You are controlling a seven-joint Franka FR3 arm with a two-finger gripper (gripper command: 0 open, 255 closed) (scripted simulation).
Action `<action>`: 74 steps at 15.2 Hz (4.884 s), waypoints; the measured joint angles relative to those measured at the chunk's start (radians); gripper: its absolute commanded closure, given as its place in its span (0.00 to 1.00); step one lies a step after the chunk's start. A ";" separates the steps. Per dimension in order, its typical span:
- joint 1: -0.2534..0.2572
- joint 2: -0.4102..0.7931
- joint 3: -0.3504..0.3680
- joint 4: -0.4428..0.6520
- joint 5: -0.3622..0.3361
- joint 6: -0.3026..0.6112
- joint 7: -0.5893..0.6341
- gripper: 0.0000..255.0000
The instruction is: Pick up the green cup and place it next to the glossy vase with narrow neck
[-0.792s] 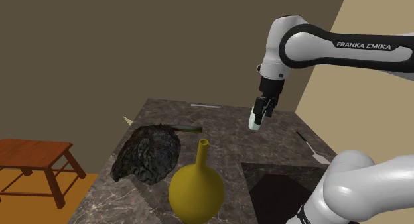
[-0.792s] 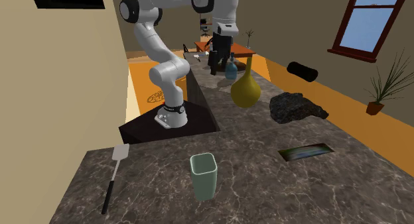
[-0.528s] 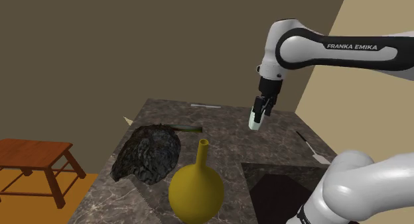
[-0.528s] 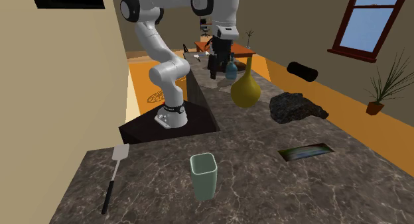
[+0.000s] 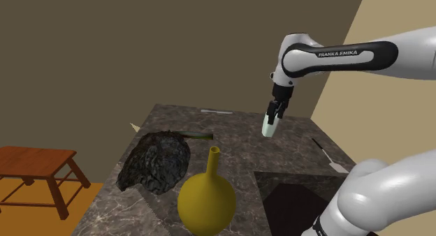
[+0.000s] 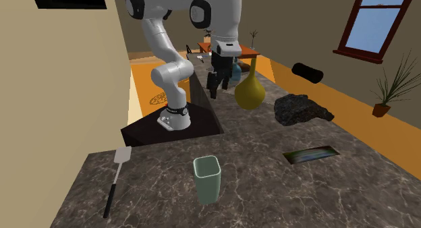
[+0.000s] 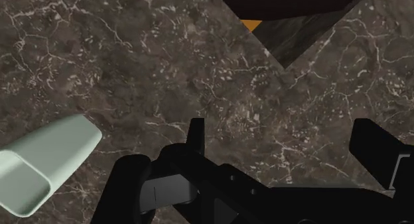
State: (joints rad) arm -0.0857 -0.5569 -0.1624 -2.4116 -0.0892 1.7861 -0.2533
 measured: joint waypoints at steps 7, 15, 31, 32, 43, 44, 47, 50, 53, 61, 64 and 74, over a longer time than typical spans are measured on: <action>-0.029 0.187 -0.106 0.084 -0.027 0.127 -0.135 0.00; -0.058 0.475 -0.219 0.291 0.033 0.227 -0.325 0.00; -0.095 0.664 -0.256 0.352 0.114 0.353 -0.445 0.00; -0.095 0.664 -0.256 0.352 0.114 0.353 -0.445 0.00; -0.095 0.664 -0.256 0.352 0.114 0.353 -0.445 1.00; -0.095 0.664 -0.256 0.352 0.114 0.353 -0.445 1.00; -0.095 0.652 -0.257 0.366 0.108 0.328 -0.443 1.00; -0.092 0.635 -0.257 0.388 0.100 0.291 -0.436 1.00; -0.091 0.618 -0.258 0.412 0.092 0.251 -0.433 1.00; -0.088 0.588 -0.256 0.488 0.079 0.148 -0.423 1.00; -0.088 0.578 -0.257 0.518 0.075 0.108 -0.422 1.00; -0.086 0.568 -0.255 0.635 0.071 -0.018 -0.419 1.00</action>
State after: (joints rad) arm -0.1714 0.0109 -0.4172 -1.7766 -0.0179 1.7685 -0.6728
